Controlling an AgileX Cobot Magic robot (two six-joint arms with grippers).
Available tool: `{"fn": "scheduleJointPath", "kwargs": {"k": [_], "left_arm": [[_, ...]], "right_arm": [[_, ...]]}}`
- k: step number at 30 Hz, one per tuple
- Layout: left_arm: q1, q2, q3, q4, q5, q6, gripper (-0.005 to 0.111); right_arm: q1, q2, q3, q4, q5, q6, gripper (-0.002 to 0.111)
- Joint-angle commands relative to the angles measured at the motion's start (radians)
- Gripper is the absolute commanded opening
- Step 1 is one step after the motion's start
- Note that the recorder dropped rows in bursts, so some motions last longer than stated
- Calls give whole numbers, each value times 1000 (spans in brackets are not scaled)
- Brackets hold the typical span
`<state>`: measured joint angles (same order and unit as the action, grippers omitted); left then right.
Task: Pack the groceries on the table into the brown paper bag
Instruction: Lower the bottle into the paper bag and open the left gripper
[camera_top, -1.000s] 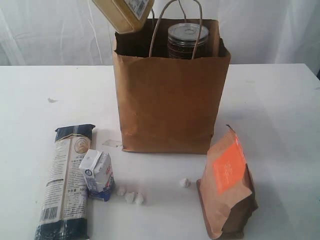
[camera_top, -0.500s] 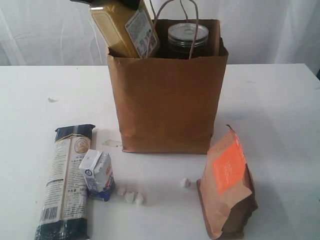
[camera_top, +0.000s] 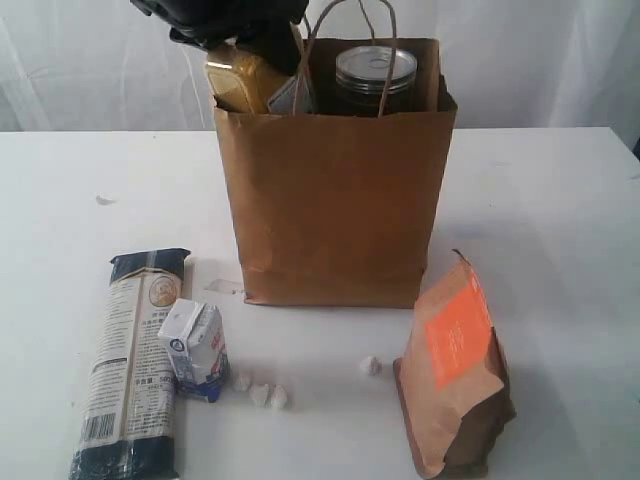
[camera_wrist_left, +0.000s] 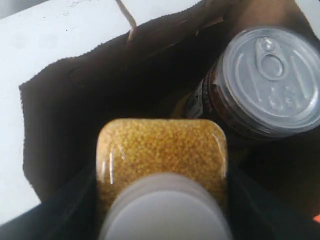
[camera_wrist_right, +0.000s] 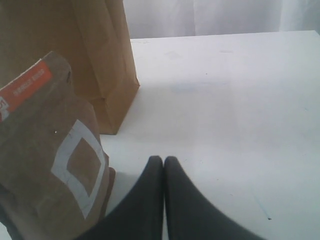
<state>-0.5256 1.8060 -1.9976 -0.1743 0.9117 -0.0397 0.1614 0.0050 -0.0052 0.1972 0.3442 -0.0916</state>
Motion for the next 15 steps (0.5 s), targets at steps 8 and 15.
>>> {"fn": "scheduleJointPath", "kwargs": {"k": [8, 15], "left_arm": [[-6, 35, -18, -19, -30, 40, 0], [-6, 68, -18, -19, -41, 40, 0]], "right_arm": [[-6, -5, 5, -4, -3, 15, 0], [-6, -5, 5, -4, -3, 15, 0]]}}
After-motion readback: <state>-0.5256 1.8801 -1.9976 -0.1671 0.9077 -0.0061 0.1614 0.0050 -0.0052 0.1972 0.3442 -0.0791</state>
